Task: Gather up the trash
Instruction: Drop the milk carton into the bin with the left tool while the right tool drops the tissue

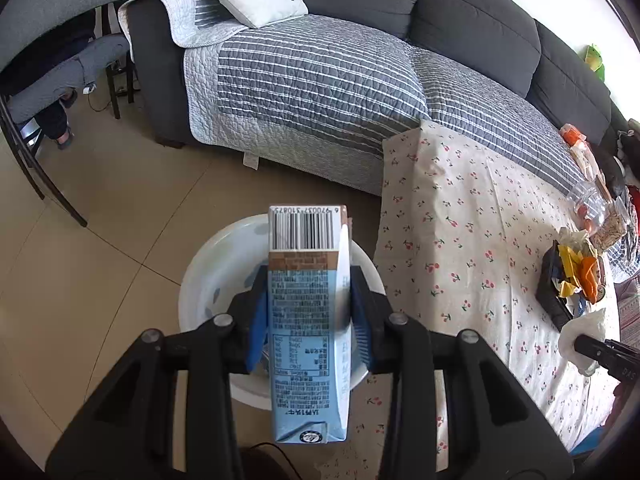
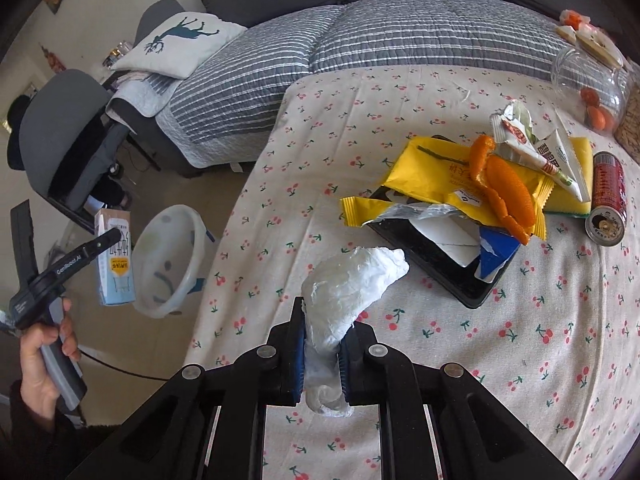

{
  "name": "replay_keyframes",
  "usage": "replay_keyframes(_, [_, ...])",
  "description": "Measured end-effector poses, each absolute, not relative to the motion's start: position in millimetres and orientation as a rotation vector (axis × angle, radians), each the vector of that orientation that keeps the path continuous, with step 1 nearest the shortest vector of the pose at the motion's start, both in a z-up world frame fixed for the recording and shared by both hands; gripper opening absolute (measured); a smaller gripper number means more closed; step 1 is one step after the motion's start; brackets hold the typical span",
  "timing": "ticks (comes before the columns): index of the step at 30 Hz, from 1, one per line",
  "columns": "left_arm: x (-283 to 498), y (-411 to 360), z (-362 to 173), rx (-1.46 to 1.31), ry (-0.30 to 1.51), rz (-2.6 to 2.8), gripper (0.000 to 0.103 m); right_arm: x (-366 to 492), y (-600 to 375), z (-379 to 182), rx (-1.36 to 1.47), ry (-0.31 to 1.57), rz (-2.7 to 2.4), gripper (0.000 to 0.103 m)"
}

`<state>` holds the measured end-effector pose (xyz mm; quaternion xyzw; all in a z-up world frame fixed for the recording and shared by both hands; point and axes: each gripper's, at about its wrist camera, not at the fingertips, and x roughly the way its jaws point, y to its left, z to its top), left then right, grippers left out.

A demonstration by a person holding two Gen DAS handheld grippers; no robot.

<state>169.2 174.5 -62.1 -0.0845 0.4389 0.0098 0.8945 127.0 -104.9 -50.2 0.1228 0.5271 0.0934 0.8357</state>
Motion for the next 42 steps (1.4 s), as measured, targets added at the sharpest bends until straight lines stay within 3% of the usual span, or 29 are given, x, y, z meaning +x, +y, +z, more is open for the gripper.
replay_keyframes(3, [169, 186, -66, -0.176, 0.902, 0.05, 0.04, 128, -93, -50, 0.251, 1.11, 0.215, 0.014])
replay_keyframes(5, [166, 193, -67, -0.186, 0.907, 0.075, 0.057, 129, -83, -49, 0.236, 1.103, 0.225, 0.014])
replay_keyframes(6, [165, 197, -67, -0.195, 0.91, 0.086, 0.078, 129, -78, -48, 0.23, 1.1, 0.231, 0.014])
replay_keyframes(7, [162, 199, -66, -0.196, 0.907, 0.107, 0.087, 129, -74, -48, 0.224, 1.099, 0.234, 0.014])
replay_keyframes(9, [156, 202, -62, -0.173, 0.896, 0.13, 0.088, 131, -63, -48, 0.204, 1.105, 0.242, 0.014])
replay_keyframes(12, [149, 206, -61, -0.119, 0.922, 0.167, 0.098, 135, -46, -45, 0.167, 1.105, 0.255, 0.014])
replay_keyframes(20, [127, 229, -61, -0.076, 0.955, 0.203, 0.098, 161, 16, -39, 0.169, 1.067, 0.335, 0.014])
replay_keyframes(28, [120, 238, -57, -0.095, 0.966, 0.189, 0.098, 194, 79, -70, 0.219, 1.088, 0.411, 0.015])
replay_keyframes(40, [120, 236, -57, -0.095, 0.972, 0.178, 0.098, 225, 97, -90, 0.332, 1.127, 0.383, 0.018])
replay_keyframes(41, [120, 236, -57, -0.095, 0.972, 0.177, 0.098, 226, 98, -89, 0.337, 1.124, 0.389, 0.021])
replay_keyframes(42, [120, 235, -57, -0.095, 0.974, 0.177, 0.098, 226, 99, -87, 0.337, 1.122, 0.39, 0.032])
